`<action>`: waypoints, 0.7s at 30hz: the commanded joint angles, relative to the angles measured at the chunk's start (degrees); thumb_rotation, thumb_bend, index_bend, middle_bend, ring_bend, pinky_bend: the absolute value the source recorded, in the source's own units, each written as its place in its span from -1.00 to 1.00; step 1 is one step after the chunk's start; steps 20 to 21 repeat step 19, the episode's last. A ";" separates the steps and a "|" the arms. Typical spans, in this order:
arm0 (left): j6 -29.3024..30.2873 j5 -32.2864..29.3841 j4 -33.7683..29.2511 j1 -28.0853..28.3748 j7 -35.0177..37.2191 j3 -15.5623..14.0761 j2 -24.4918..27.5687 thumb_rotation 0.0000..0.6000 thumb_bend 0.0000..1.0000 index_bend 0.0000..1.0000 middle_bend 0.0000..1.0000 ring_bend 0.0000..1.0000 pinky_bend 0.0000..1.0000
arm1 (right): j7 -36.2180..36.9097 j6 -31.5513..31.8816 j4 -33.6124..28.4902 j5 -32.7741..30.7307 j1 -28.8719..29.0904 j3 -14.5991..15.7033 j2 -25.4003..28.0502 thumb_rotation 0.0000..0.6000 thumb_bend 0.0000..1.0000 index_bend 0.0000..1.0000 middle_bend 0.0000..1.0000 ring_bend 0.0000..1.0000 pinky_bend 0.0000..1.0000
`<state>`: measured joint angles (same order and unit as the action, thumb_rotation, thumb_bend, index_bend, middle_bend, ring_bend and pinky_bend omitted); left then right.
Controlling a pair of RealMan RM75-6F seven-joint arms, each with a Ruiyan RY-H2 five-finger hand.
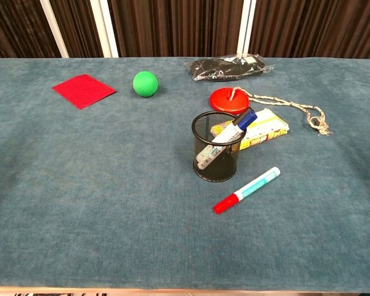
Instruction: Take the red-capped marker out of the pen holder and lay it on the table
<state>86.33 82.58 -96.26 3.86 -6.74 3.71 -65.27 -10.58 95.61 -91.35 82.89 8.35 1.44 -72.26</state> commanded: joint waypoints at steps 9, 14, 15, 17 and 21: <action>0.33 0.67 0.27 -0.03 0.03 -0.18 0.00 1.00 -0.04 -0.73 -1.00 -1.00 -1.00 | -0.21 -1.91 -0.19 0.61 -1.05 -1.46 0.11 1.00 -0.59 -1.00 -1.00 -1.00 -0.66; 0.39 0.83 0.43 -0.05 -0.13 -0.26 -0.07 1.00 -0.04 -0.73 -1.00 -1.00 -1.00 | 0.12 -2.31 -0.31 0.82 -1.61 -2.13 0.27 1.00 -0.59 -1.00 -1.00 -1.00 -0.66; 0.46 0.89 0.43 -0.06 -0.14 -0.26 -0.08 1.00 -0.04 -0.73 -1.00 -1.00 -1.00 | 0.13 -2.38 -0.36 0.93 -1.68 -2.22 0.28 1.00 -0.59 -1.00 -1.00 -1.00 -0.66; 0.63 0.97 0.48 -0.10 -0.10 -0.22 -0.08 1.00 -0.04 -0.73 -1.00 -1.00 -1.00 | 0.08 -2.53 -0.48 1.18 -1.84 -2.36 0.27 1.00 -0.59 -1.00 -1.00 -1.00 -0.66; 0.68 0.94 0.53 -0.11 -0.06 -0.18 -0.09 1.00 -0.04 -0.73 -1.00 -1.00 -1.00 | 0.06 -2.62 -0.56 1.36 -1.99 -2.56 0.26 1.00 -0.59 -1.00 -1.00 -1.00 -0.66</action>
